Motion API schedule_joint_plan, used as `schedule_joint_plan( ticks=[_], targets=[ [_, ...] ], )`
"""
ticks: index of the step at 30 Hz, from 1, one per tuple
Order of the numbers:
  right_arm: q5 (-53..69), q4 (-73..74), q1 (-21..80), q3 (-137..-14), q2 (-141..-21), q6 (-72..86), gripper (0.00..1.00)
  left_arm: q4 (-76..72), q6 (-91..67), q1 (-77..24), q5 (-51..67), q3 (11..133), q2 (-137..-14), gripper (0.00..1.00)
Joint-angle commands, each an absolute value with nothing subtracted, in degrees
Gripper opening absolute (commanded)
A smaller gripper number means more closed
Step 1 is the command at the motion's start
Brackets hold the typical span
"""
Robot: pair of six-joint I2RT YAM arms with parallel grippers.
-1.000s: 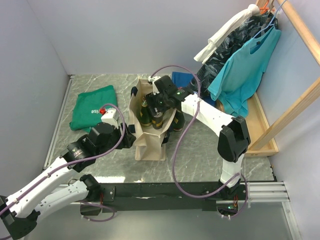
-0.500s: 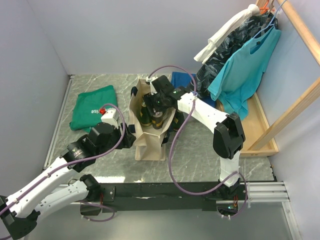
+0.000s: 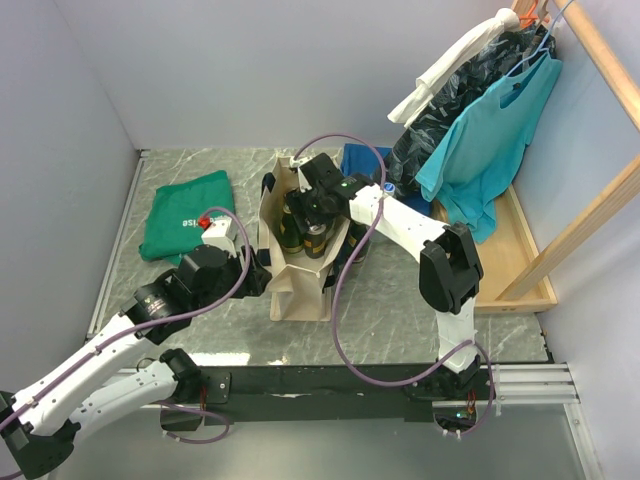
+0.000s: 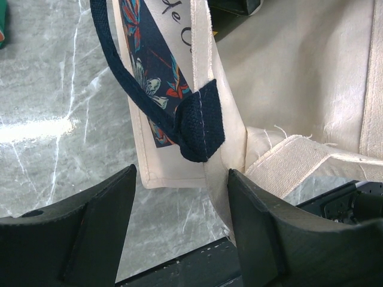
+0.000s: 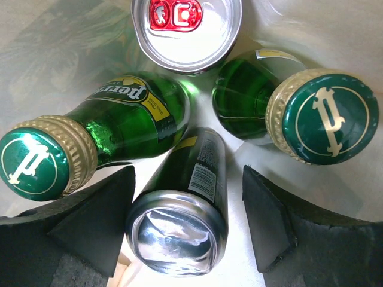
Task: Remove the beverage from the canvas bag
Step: Take out the drink from the canvas bag.
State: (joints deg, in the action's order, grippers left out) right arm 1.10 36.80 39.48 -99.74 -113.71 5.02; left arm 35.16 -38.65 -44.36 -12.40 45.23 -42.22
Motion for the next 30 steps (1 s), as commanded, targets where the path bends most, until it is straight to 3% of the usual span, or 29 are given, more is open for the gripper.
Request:
schedule_joint_plan(
  ticks=[1, 7, 17, 22, 30],
  targets=[
    [0.1, 37.0, 38.8, -102.0, -113.9, 4.5, 0.78, 36.9, -38.6, -44.8, -12.7, 46.1, -42.5, 0.68],
    [0.1, 37.4, 38.7, -102.3, -114.5, 4.4, 0.74, 36.9, -38.5, -44.8, -12.6, 46.2, -42.8, 0.68],
    [-0.9, 39.6, 38.6, -103.5, -114.5, 4.2, 0.59, 36.7, -38.3, -44.8, -11.9, 46.1, -43.2, 0.68],
    [-0.2, 39.5, 38.7, -103.8, -114.3, 4.2, 0.44, 36.7, -38.3, -44.8, -12.0, 46.1, -43.0, 0.68],
    [2.5, 39.9, 38.7, -105.1, -115.0, 4.3, 0.03, 36.4, -38.1, -44.8, -12.0, 46.1, -43.0, 0.68]
  ],
)
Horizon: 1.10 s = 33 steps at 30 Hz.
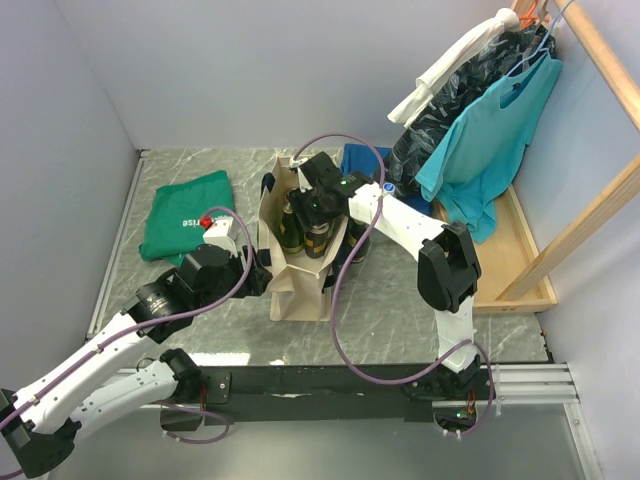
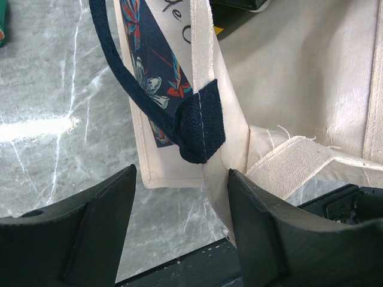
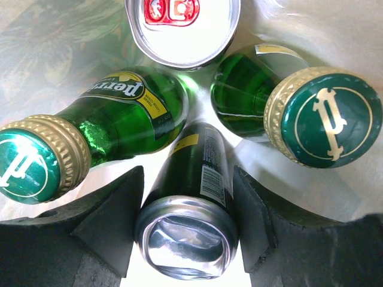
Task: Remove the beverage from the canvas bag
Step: Take out the drink from the canvas bag.
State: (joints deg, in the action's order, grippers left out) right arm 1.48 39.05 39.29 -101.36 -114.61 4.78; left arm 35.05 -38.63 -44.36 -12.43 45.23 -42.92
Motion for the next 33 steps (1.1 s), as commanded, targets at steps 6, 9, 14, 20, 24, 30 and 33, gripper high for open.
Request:
schedule_joint_plan(
  ticks=[6, 9, 14, 20, 24, 30, 33],
  targets=[
    [1.1, 39.2, 38.9, -105.6, -113.9, 4.2, 0.00, 36.3, -38.2, -44.8, -12.7, 46.1, -42.1, 0.70],
    [0.6, 38.8, 39.1, -106.3, -113.4, 4.4, 0.00, 36.2, -38.1, -44.7, -12.4, 46.1, -42.0, 0.71],
    [0.1, 39.7, 39.4, -109.1, -113.2, 3.8, 0.00, 36.4, -38.1, -44.8, -12.5, 46.2, -43.0, 0.71],
    [-2.8, 42.4, 40.4, -112.9, -113.9, 2.7, 0.00, 36.5, -38.1, -44.8, -12.6, 46.1, -42.6, 0.72],
    [-3.6, 43.1, 41.0, -113.6, -113.6, 2.4, 0.00, 36.4, -38.1, -44.7, -12.5, 46.1, -42.5, 0.72],
    [-4.7, 43.4, 41.3, -113.0, -112.9, 2.3, 0.00, 36.3, -38.1, -44.8, -12.6, 46.1, -42.4, 0.72],
    [-4.8, 42.8, 41.4, -112.5, -112.3, 2.5, 0.00, 36.3, -38.1, -44.8, -12.6, 46.1, -42.4, 0.71]
  ],
)
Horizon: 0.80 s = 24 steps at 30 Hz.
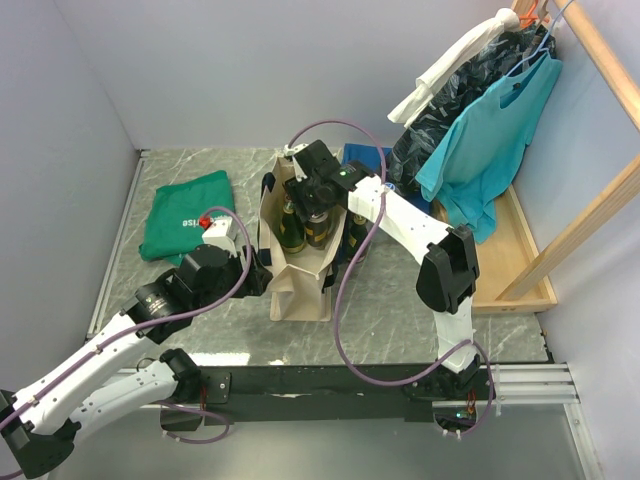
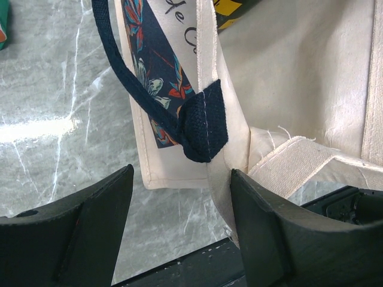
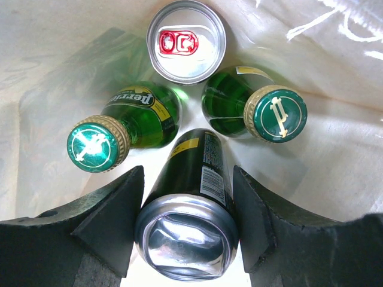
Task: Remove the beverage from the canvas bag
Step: Take out the drink from the canvas bag.
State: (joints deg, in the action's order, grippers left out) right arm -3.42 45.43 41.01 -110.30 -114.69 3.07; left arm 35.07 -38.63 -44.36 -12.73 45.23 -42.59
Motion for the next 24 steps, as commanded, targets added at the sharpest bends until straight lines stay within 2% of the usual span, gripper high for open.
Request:
schedule_joint_plan(
  ticks=[1, 24],
  targets=[
    [-4.7, 42.3, 41.4, -112.2, -112.2, 2.6, 0.00, 36.3, -38.1, -44.8, -12.7, 46.0, -42.4, 0.72],
    [-3.9, 37.2, 41.3, -105.2, -116.4, 4.3, 0.00, 36.4, -38.2, -44.8, -12.9, 46.1, -43.2, 0.72]
  ],
)
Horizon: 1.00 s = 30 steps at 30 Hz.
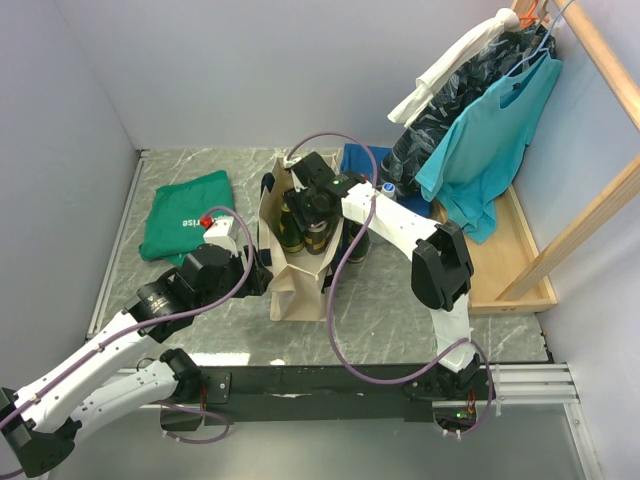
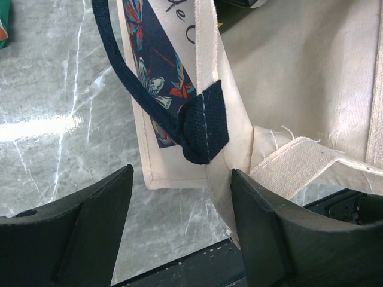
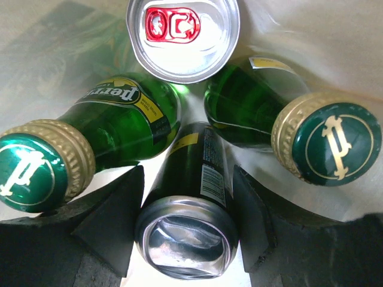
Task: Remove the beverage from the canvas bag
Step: Take out the drink from the canvas bag.
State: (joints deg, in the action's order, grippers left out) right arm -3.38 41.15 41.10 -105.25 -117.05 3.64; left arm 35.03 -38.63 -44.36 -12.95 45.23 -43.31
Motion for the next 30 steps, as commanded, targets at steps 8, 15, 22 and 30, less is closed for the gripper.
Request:
schedule_joint_plan(
  ticks=[8, 15, 22, 30],
  targets=[
    [-3.9, 38.7, 41.3, -106.2, -117.3, 4.7, 0.26, 36.5, -38.1, -44.8, -13.0, 46.1, -43.2, 0.72],
    [-5.0, 39.5, 41.4, -104.5, -115.8, 4.9, 0.45, 36.3, -38.0, -44.8, -12.7, 46.1, -43.2, 0.72],
    [-5.1, 40.9, 41.4, -104.9, -115.3, 4.6, 0.58, 36.2, -38.0, -44.8, -12.6, 46.1, -43.3, 0.73],
    [-4.8, 41.5, 41.4, -105.2, -114.8, 4.2, 0.64, 36.2, -37.9, -44.8, -12.4, 46.1, -43.9, 0.73]
  ],
)
